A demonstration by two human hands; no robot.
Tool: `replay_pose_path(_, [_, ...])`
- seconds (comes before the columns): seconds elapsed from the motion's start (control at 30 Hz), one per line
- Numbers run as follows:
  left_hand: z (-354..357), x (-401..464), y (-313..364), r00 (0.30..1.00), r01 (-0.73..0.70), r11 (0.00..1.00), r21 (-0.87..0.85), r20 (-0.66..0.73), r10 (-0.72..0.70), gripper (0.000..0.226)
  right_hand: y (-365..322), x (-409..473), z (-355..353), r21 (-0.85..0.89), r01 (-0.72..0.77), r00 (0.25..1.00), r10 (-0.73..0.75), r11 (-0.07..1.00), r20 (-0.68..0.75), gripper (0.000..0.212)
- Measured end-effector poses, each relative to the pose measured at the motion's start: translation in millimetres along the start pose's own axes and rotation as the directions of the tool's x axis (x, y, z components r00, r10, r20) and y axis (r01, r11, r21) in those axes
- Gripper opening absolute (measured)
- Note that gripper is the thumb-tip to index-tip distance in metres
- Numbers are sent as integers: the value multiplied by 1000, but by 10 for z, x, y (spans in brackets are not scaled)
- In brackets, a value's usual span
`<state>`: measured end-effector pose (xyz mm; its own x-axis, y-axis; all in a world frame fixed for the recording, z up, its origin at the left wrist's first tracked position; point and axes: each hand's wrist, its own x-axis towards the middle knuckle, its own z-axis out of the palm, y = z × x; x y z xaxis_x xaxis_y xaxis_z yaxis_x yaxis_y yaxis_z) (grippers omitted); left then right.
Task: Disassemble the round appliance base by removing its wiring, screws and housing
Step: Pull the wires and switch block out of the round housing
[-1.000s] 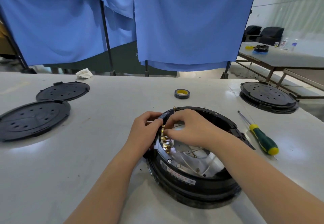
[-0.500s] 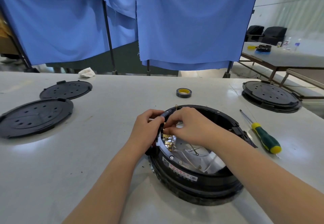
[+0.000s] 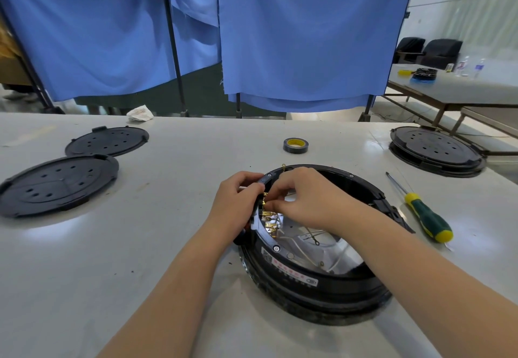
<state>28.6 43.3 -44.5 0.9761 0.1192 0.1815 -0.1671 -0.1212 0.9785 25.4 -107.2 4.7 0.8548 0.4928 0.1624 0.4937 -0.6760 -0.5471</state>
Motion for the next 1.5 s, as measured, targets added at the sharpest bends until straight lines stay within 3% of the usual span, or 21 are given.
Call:
replay_pose_path(0.4, [-5,5,-8,1000,14,1000,11,-1,-14,20,69,-14,-11,4,-2,999,3,1000,-50,6])
replay_pose_path(0.6, [2,-8,14,999,34,999,7,-17,-34,20,109,4,-143,229,-32,941,106,973,-321,16])
replay_pose_path(0.7, [1,-11,16,999,46,999,16,-21,-46,19,94,5,-266,355,-32,905,178,934,-385,16])
replay_pose_path(0.83, [7,-17,25,999,41,999,16,-32,-40,20,108,-67,-439,523,-21,886,258,852,-385,25])
replay_pose_path(1.03, [1,-26,29,999,48,998,28,-28,-47,19,225,-194,-636,772,-60,895,376,633,-239,11])
replay_pose_path(1.13, [-1,-28,29,998,50,998,23,-29,-49,19,285,-265,-738,893,17,901,379,450,-209,13])
replay_pose_path(1.23, [-4,-29,35,999,46,999,30,-24,-45,20,340,-331,-856,924,122,876,399,363,-272,22])
replay_pose_path(1.3, [-2,-31,41,999,41,999,32,-23,-40,20,396,-367,-940,907,190,832,429,376,-352,22])
replay_pose_path(1.37, [1,-34,45,999,35,999,35,-29,-34,20,477,-398,-1013,860,188,783,456,474,-422,21])
replay_pose_path(1.5, [6,-37,47,999,33,999,29,-39,-32,20,790,-410,-977,606,-88,734,463,791,-497,7])
